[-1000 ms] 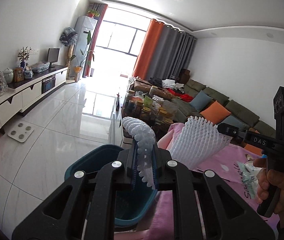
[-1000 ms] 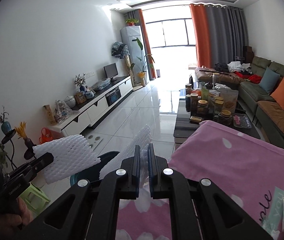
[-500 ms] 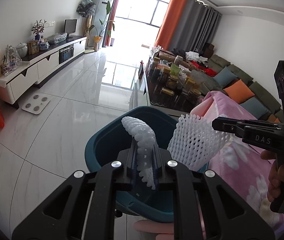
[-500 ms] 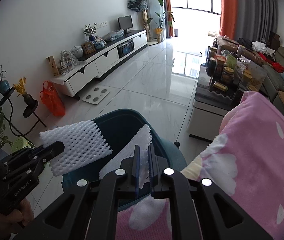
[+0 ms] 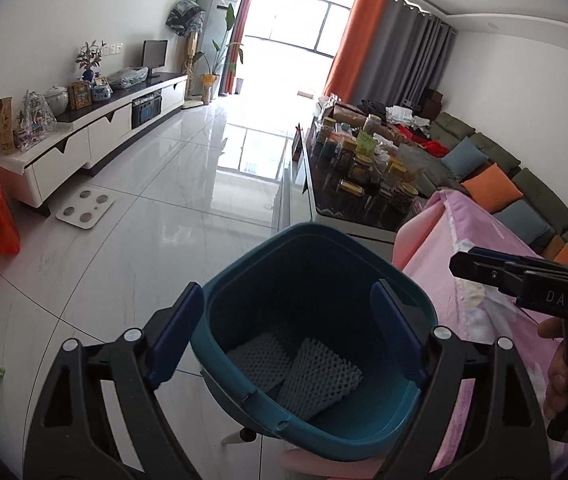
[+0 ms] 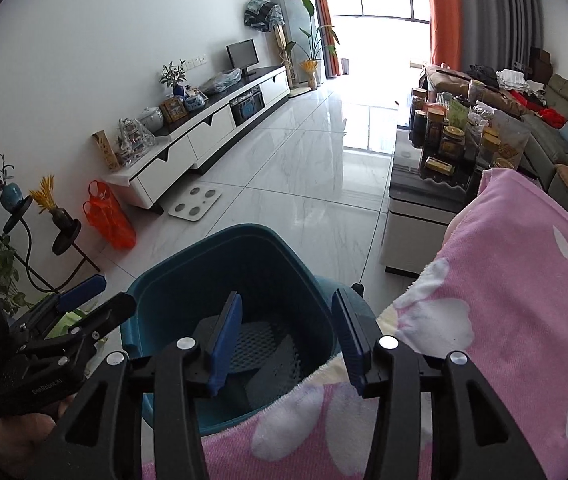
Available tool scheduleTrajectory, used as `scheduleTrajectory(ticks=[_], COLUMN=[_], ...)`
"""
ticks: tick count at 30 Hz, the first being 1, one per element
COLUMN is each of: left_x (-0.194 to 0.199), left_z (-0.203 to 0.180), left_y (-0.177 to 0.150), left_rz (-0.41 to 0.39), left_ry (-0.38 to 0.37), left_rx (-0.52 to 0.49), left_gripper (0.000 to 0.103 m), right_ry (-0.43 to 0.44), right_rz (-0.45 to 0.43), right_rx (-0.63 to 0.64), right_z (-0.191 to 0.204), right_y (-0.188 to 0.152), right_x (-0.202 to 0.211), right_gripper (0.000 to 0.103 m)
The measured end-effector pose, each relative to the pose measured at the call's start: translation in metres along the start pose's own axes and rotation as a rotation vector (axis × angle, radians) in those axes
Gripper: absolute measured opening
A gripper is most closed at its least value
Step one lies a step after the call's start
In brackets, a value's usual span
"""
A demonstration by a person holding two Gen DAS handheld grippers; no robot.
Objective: Collect trash
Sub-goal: 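Move both open tools back over the table trash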
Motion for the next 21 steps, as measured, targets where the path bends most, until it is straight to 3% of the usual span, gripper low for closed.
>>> scheduleTrajectory(ticks=[3,4,6,13,21], left_x=[0.023,0.030,0.043,0.085,0.141], left_z=[0.002,0.002,-0.001,-0.018,-0.088], left_y=[0.010,0.013,0.020,0.036,0.035], left_rz=[-0.055,-0.078,-0.110,-0.215,-0.413], left_ry=[0.010,0.012,0.014,-0.002,-0.111], left_rx=[0.021,0.028,0.034,0.048,-0.042], left_gripper=[0.097,0.097,0.097,0.097,0.097], right_ry=[-0.004,-0.012,-0.027,-0.091,-0.196], right_rz=[-0.047,-0.065,-0.104,-0.221,-0.388], right_rx=[-0.005,-0.004,0.001,0.014,-0.011], right_z=[-0.002,-0.004,-0.006,-0.016,-0.037], right_y=[0.001,0.001,0.001,-0.007,-0.040], right_x=[0.016,0.020,0.034,0.078,0.145], right_gripper=[0.056,0.063,0.065,0.090,0.096])
Point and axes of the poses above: each gripper's, at about its wrist camera, not at the fingertips, and x roughly against the way its jaws point, z to its left, y to its top, the point moved 1 cm from there along -x, roughly the way its jaws point, and after that the axes turned 1 degree about x, right-handed, at the moved point
